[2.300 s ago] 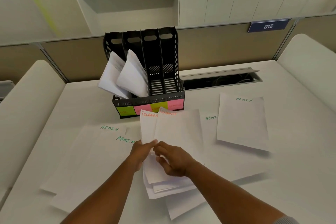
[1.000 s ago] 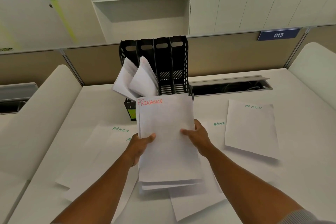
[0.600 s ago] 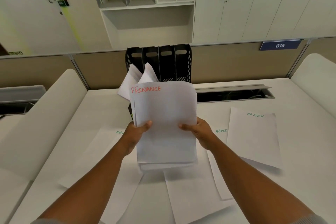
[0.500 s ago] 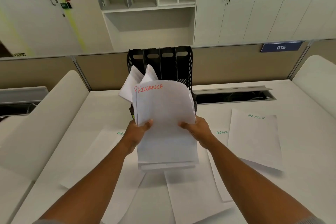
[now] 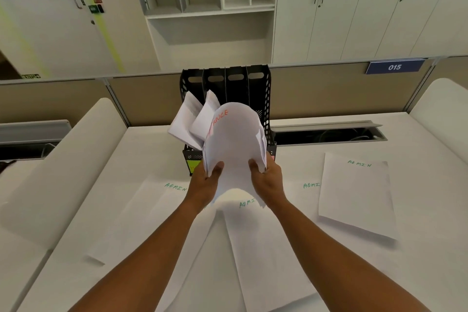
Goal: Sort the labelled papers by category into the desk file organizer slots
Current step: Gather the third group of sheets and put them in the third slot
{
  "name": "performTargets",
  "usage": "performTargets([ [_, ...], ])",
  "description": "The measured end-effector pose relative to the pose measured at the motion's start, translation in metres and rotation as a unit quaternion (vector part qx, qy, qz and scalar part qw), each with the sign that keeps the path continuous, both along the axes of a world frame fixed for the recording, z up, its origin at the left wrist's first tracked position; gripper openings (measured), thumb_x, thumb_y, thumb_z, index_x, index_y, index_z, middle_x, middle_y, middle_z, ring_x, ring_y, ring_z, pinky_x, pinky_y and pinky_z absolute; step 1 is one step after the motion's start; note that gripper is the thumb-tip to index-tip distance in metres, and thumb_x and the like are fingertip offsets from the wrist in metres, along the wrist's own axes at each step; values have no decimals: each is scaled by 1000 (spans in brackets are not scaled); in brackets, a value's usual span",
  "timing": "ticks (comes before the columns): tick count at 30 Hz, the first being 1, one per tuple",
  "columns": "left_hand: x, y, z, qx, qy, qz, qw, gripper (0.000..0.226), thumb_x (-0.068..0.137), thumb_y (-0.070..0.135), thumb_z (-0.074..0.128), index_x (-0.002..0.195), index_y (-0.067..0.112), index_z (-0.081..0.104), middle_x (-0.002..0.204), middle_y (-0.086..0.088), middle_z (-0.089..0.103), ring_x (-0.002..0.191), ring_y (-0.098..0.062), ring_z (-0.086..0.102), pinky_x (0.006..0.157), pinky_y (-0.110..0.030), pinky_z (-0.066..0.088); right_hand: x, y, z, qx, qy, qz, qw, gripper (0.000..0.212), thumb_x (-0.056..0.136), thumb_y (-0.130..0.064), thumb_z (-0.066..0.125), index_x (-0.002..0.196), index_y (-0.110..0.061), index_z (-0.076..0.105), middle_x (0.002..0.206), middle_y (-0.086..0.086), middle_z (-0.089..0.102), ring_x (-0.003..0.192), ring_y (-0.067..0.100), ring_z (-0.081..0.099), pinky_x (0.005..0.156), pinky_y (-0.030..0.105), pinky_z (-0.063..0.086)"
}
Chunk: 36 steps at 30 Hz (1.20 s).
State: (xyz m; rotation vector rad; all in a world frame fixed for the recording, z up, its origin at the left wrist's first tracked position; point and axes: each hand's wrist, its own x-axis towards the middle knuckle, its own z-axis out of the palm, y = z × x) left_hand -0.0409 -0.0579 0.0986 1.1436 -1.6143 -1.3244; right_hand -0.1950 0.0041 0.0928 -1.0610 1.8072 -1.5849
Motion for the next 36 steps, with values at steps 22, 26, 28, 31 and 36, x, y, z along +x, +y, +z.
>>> performTargets([
  [22,9,0,-18,92,2,54,994,51,80,36,76,125,24,55,109,-3,66,103,-25,63,76,-34,60,-9,22,-28,94,-8,34,995,41,87,-23,67,126,-16,57,106,0,63,94,17,59,83,34,55],
  [26,14,6,-30,127,-110,-38,985,50,85,33,73,129,20,54,117,-9,65,111,-28,60,97,-49,52,-13,35,-49,158,4,40,987,35,88,-17,66,121,-13,59,110,6,66,100,26,62,92,45,52],
  [28,14,9,-34,123,-113,-17,986,43,89,34,68,127,16,55,116,-13,65,110,-30,60,99,-51,50,-15,37,-54,169,-4,27,985,29,89,-16,63,118,-12,60,108,7,66,95,25,62,92,44,53],
  [31,13,11,-32,92,-90,46,991,27,92,36,64,110,17,60,103,-16,67,99,-34,64,89,-43,56,-16,34,-51,150,6,5,989,18,91,-14,61,108,-11,64,93,3,65,83,21,60,75,28,51],
  [36,10,9,-25,51,-37,53,997,35,89,36,67,118,19,57,104,-7,67,95,-25,65,85,-38,59,-18,27,-42,106,8,-11,994,17,88,-15,63,106,-14,63,90,-1,64,80,19,62,68,20,51],
])
